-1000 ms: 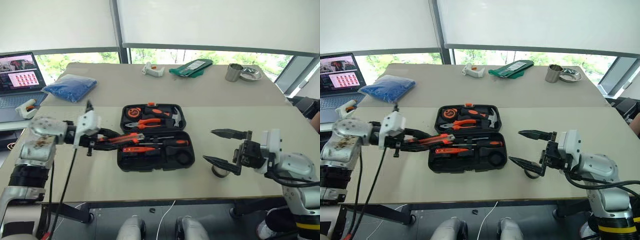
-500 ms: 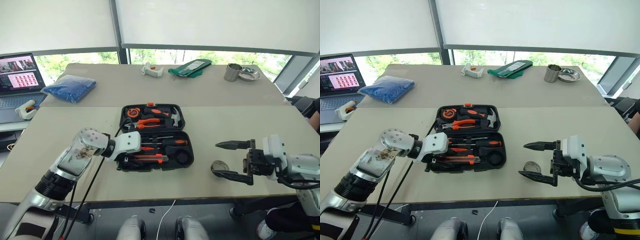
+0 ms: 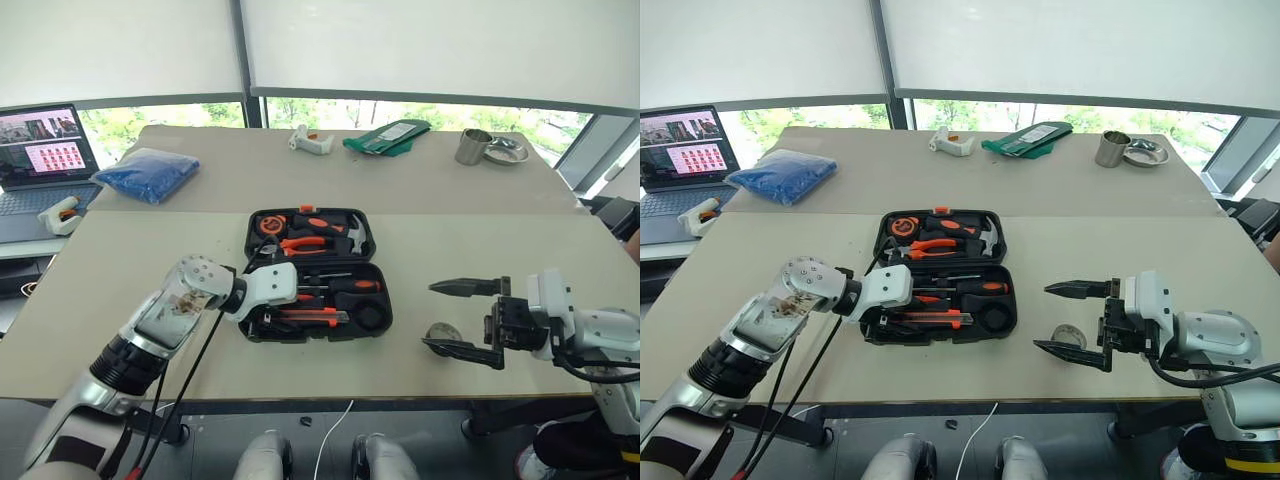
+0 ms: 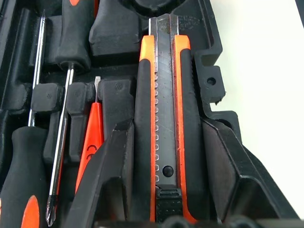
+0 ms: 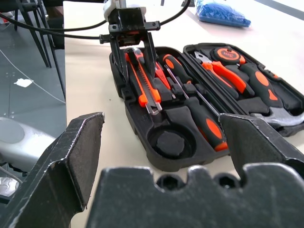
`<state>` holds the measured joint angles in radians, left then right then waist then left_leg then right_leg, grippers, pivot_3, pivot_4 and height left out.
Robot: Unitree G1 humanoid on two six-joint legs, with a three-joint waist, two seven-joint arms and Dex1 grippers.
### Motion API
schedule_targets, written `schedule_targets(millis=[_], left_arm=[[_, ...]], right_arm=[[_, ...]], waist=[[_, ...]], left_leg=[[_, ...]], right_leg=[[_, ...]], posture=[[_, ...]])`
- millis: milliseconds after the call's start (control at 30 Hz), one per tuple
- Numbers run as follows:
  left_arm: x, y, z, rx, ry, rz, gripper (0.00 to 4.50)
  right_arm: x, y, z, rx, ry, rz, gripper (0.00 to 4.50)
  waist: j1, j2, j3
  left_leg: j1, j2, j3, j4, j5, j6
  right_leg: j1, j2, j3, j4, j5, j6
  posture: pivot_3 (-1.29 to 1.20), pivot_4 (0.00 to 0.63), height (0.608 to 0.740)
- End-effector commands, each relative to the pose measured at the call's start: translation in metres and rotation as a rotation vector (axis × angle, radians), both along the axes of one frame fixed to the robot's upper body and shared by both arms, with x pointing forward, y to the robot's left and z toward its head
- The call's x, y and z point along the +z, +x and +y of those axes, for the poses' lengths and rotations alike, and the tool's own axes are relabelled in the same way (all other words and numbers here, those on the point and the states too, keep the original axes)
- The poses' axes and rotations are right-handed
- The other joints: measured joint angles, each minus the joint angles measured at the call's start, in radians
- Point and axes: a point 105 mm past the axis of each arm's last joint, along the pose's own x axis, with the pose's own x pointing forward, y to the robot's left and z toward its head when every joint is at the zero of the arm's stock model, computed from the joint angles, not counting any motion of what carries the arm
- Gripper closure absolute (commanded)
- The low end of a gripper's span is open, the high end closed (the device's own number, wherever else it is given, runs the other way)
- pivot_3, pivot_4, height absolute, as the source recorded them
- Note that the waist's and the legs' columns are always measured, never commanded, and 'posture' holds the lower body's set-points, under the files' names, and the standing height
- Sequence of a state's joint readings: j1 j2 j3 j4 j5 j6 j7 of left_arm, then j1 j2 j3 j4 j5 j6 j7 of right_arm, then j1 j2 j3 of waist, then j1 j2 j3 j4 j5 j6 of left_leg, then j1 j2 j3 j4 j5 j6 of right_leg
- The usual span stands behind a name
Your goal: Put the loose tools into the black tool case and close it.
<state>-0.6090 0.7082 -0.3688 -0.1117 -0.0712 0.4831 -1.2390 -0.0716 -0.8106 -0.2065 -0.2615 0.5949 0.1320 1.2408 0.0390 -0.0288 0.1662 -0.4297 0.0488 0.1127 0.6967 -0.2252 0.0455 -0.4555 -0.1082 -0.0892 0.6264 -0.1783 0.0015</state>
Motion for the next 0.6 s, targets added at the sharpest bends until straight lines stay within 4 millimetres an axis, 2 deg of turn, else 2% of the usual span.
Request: schedule_targets(millis=[33,67,200,300,333,367,400,600], left_arm=[[0.010,-0.001,-0.011,-0.031,-0.109,-0.015,0.95],[0.016,-0.001,-0.013,-0.045,-0.154,-0.022,0.55],[0.040,-0.005,-0.008,-0.104,-0.323,-0.041,0.55],[0.039,-0.006,0.002,-0.091,-0.351,-0.017,0.55],[0.032,-0.008,0.006,-0.090,-0.341,-0.003,0.55],[0.027,-0.009,0.008,-0.091,-0.332,0.003,1.07],[0.022,-0.008,0.010,-0.079,-0.324,-0.017,1.30],[-0.004,-0.005,0.011,-0.028,-0.320,-0.026,3.44]], right_arm=[[0.011,-0.001,0.004,0.021,0.018,-0.049,0.00],[0.012,0.000,0.004,0.020,0.021,-0.049,0.00],[0.014,0.003,0.002,0.013,0.035,-0.047,0.00],[0.015,0.005,0.002,0.004,0.056,-0.045,0.00],[0.015,0.005,0.003,0.002,0.065,-0.044,0.00],[0.014,0.006,0.003,0.000,0.072,-0.043,0.00],[0.013,0.006,0.005,0.000,0.079,-0.043,0.00],[0.010,0.008,0.009,-0.004,0.108,-0.040,0.00]], waist=[[0.000,0.000,0.000],[0.000,0.000,0.000],[0.000,0.000,0.000],[-0.003,0.000,0.000],[-0.004,0.000,0.000],[-0.005,0.000,0.000],[-0.006,0.001,0.000],[0.002,0.000,0.000]], left_leg=[[0.000,0.000,0.000,0.000,0.000,0.000],[0.000,0.000,0.000,0.000,0.000,0.000],[0.000,0.000,0.000,0.000,0.000,0.000],[0.000,0.000,0.000,0.000,0.000,0.000],[0.000,0.000,0.000,0.000,0.000,0.000],[0.001,0.000,0.000,0.000,0.000,0.000],[0.002,0.000,0.000,0.000,0.000,0.000],[0.003,0.001,0.000,0.000,0.000,0.000]], right_leg=[[0.000,0.000,0.000,0.000,0.000,0.000],[0.000,0.000,0.000,0.000,0.000,0.000],[0.000,0.000,0.000,0.000,0.000,0.000],[0.000,0.000,0.000,0.000,0.000,0.000],[0.000,0.001,0.000,0.000,0.000,0.000],[0.000,0.001,0.000,0.001,0.000,0.000],[0.000,0.001,0.000,0.001,0.000,0.000],[0.002,0.000,0.000,0.001,0.000,-0.001]], posture=[[0.00,0.150,0.740],[0.00,0.150,0.740],[0.00,0.150,0.740],[0.00,0.150,0.740],[0.00,0.150,0.740],[0.00,0.150,0.740],[0.00,0.150,0.740],[0.00,0.150,0.740]])
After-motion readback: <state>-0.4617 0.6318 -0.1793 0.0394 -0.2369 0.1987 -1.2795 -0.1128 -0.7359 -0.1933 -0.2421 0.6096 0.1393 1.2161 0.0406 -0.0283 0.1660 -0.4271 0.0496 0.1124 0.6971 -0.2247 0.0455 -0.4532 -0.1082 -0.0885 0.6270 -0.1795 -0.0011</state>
